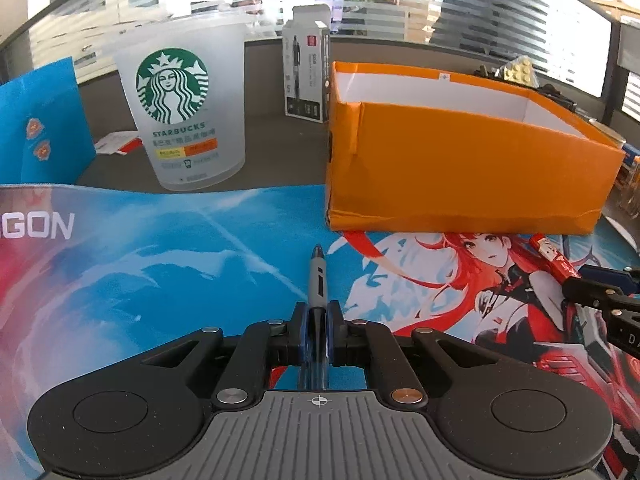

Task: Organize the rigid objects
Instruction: 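Carry the black pen with the left tool while the right tool carries the red tube to the box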

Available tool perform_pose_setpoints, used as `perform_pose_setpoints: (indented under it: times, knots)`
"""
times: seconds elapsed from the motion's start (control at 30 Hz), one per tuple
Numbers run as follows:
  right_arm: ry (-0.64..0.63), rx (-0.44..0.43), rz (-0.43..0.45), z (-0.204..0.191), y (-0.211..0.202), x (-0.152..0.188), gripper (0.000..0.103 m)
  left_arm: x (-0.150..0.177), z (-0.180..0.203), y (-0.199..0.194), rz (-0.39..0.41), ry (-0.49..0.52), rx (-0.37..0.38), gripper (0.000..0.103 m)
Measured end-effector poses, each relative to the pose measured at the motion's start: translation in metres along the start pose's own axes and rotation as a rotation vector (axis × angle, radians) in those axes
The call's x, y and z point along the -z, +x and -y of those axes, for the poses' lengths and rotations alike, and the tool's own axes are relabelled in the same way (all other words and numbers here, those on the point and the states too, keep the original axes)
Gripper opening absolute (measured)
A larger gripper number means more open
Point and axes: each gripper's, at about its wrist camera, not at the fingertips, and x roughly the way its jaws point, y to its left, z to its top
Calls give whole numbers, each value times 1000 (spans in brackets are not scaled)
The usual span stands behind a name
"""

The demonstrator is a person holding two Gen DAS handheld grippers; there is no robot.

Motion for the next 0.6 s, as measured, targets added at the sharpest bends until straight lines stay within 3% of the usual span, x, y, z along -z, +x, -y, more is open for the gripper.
perform_pose_setpoints:
  times: [0.6]
  knots:
    - [-58,4,66,-28,-31,-18,18,-6,3,-34,59,1,31,7]
